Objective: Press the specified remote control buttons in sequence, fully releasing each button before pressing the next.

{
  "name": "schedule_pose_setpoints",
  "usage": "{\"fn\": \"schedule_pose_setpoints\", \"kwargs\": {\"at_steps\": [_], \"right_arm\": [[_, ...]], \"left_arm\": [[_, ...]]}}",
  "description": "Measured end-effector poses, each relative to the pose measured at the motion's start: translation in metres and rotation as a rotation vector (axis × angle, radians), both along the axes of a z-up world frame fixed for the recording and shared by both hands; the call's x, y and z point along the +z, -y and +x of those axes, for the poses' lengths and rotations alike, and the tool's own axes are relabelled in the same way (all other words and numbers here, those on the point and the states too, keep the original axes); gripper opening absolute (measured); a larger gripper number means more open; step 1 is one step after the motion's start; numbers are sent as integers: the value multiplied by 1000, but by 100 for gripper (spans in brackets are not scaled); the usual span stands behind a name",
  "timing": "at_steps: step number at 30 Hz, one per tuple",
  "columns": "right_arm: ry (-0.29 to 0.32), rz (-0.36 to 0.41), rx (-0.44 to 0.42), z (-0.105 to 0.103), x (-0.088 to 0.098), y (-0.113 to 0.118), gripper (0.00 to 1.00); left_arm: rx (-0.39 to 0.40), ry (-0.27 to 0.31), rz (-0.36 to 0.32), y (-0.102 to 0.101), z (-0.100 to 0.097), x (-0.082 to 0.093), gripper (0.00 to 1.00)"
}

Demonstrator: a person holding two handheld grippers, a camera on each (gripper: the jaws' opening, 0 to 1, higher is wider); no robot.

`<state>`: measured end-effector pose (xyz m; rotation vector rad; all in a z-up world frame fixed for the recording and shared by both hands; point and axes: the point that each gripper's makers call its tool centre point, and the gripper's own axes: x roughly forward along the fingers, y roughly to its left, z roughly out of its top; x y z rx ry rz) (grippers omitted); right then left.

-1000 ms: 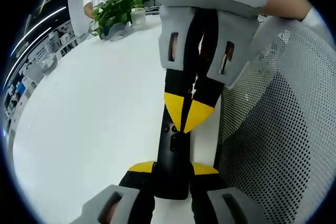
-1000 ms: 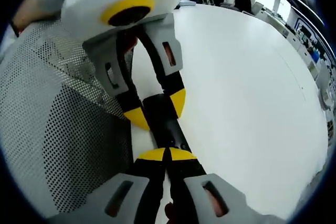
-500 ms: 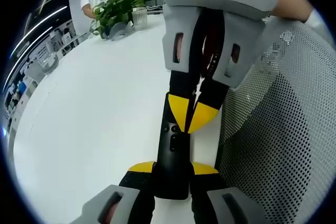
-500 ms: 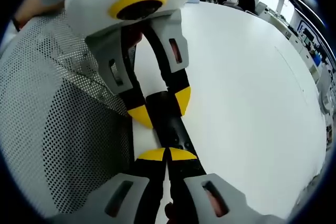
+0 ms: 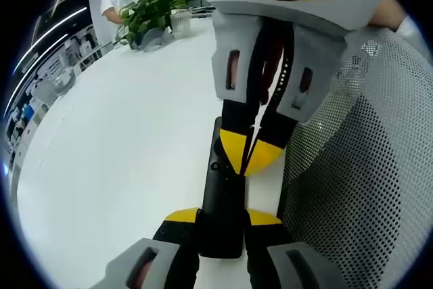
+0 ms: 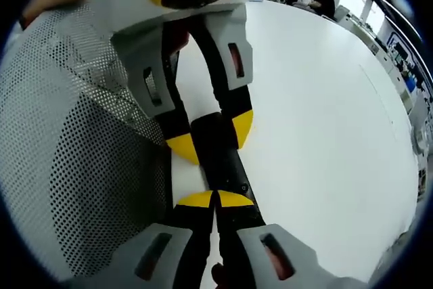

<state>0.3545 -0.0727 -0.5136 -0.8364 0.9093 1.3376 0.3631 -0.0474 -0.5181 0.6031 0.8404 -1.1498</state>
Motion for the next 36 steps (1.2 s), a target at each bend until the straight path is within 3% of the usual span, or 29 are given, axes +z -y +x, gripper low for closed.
{"fn": "schedule_pose_setpoints", "kwargs": {"at_steps": [6, 10, 16, 23, 36], "right_arm": [[-6, 11, -20, 0, 0, 0, 0], [-56, 36, -86, 1, 1, 0, 0], [-20, -3, -46, -1, 1, -1, 0], [-63, 4, -90, 0, 3, 0, 0], [-63, 22, -128, 6, 6, -3, 0]], "left_arm": [[5, -1, -4, 0, 0, 0, 25], [10, 2, -7, 0, 1, -1, 25], [0, 8, -3, 0, 1, -1, 25], [-3, 13, 1, 0, 1, -2, 24], [3, 5, 7, 1, -1, 0, 25]]}}
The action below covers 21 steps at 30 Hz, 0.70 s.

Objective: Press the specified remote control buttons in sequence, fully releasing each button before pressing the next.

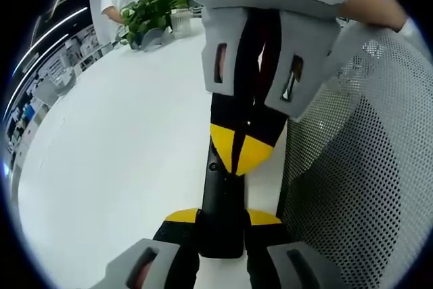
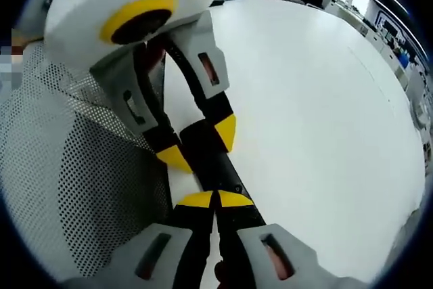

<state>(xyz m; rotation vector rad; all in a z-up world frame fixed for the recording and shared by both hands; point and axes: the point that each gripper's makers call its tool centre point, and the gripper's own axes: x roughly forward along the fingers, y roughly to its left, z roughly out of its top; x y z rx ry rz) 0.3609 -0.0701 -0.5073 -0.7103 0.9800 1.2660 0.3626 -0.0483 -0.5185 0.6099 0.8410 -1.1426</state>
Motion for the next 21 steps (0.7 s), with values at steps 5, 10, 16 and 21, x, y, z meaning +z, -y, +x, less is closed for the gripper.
{"fn": "schedule_pose_setpoints", "kwargs": {"at_steps": [5, 10, 16, 21], "right_arm": [[-29, 66, -134, 10, 5, -5, 0], [-35, 99, -168, 15, 7, -9, 0], [-44, 94, -184, 14, 1, -8, 0], [-62, 119, -197, 12, 1, -13, 0]], "left_arm": [[-2, -1, -1, 0, -1, 0, 25], [-4, -2, -10, 0, -1, 1, 25], [-3, 0, -16, -1, -1, 1, 25], [1, 2, -34, -1, -1, 1, 25]]}}
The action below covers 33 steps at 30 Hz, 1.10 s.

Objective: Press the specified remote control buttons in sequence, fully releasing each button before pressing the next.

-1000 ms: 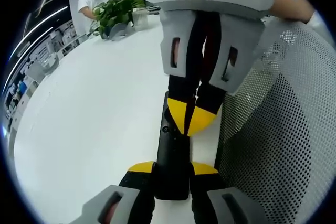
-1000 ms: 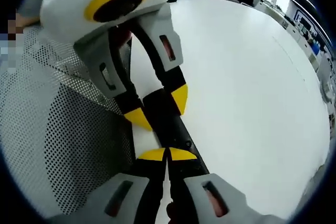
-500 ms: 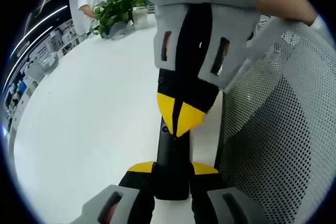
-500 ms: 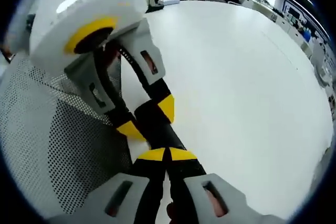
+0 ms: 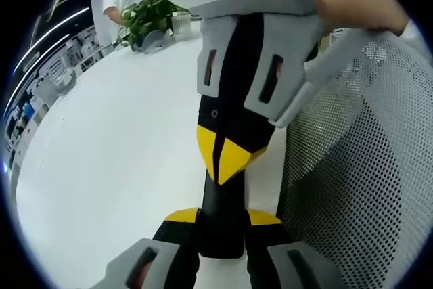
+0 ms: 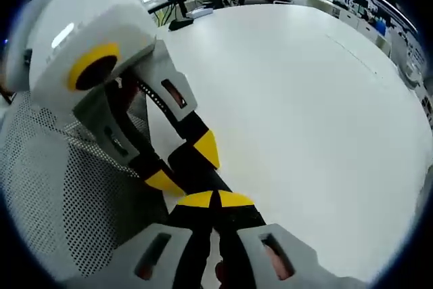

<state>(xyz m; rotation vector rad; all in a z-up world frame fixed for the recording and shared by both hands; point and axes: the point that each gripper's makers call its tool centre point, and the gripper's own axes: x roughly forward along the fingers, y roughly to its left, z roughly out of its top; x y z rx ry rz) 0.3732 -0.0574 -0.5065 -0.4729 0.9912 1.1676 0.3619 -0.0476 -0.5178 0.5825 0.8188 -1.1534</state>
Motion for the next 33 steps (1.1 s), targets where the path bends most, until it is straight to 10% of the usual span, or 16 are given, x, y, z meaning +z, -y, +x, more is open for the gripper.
{"fn": "schedule_pose_setpoints", "kwargs": {"at_steps": [15, 21, 33], "right_arm": [[65, -31, 4, -6, -3, -5, 0], [-34, -16, -184, -3, -3, -3, 0], [-23, -35, -288, 0, -2, -5, 0]], "left_arm": [[28, 4, -19, 0, 2, -1, 25], [45, 0, -12, 0, 2, -1, 25], [-19, -2, -14, -1, 2, 1, 24]]}}
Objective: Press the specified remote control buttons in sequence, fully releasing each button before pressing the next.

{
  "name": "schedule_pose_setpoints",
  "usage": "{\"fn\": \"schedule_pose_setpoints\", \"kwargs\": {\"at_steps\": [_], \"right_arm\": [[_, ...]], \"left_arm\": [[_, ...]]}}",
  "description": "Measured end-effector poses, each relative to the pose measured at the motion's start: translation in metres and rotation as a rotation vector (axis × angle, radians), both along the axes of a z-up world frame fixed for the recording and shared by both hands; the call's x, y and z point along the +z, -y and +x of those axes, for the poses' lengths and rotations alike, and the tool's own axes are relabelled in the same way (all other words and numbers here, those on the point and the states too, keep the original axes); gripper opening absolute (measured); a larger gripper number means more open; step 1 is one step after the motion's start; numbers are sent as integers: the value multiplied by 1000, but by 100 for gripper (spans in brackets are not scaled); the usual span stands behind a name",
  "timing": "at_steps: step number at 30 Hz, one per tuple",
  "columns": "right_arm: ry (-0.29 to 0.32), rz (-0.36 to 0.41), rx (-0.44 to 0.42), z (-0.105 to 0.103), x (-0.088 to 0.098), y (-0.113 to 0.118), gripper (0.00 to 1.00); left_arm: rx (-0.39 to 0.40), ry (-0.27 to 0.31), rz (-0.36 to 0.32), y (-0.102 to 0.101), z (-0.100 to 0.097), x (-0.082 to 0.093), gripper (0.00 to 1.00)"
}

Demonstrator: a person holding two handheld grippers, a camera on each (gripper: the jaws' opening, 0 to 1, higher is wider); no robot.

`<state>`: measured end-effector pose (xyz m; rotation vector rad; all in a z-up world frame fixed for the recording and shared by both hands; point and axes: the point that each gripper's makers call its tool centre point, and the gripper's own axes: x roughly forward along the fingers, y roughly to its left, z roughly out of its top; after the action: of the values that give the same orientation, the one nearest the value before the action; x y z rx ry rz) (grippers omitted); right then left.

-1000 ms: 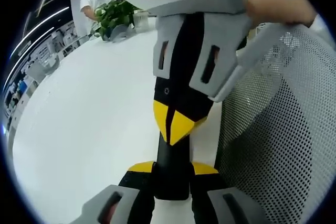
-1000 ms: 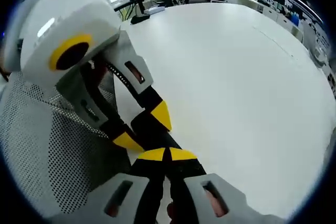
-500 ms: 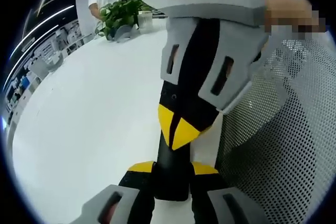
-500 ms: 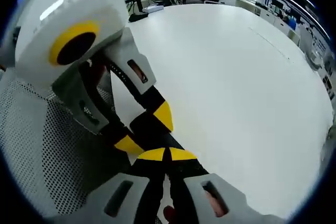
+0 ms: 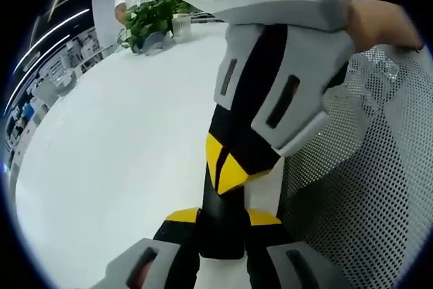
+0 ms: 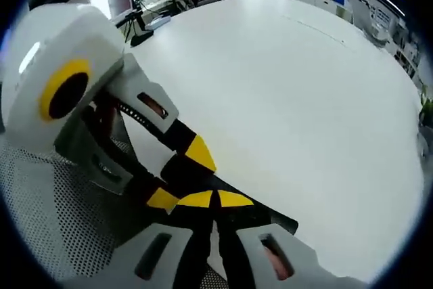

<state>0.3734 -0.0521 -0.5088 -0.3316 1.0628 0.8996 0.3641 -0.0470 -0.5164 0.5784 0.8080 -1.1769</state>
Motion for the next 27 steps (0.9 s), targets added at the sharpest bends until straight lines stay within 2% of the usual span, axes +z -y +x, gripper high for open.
{"fn": "schedule_pose_setpoints", "kwargs": {"at_steps": [4, 6, 11, 18, 22, 24, 27], "right_arm": [[-28, -19, -31, 0, 0, 0, 0], [-41, -9, -66, 0, 0, 1, 0], [-43, 9, -77, 0, 0, 1, 0], [-30, 51, -88, 1, 1, 2, 0], [-30, 83, -81, -1, 1, 3, 0], [-55, 91, -96, 0, 1, 3, 0], [-77, 92, -118, 0, 1, 2, 0]], "left_arm": [[-2, -16, -3, 0, -1, 0, 24], [0, -21, -4, 0, -1, 0, 24], [-30, -41, 7, 0, -2, 1, 24], [-13, -96, -67, -1, -1, 3, 24], [-44, -72, -88, 4, -2, 3, 24], [-87, -28, -72, 6, -3, 2, 25], [-91, -26, -66, 6, -3, 1, 25]]}}
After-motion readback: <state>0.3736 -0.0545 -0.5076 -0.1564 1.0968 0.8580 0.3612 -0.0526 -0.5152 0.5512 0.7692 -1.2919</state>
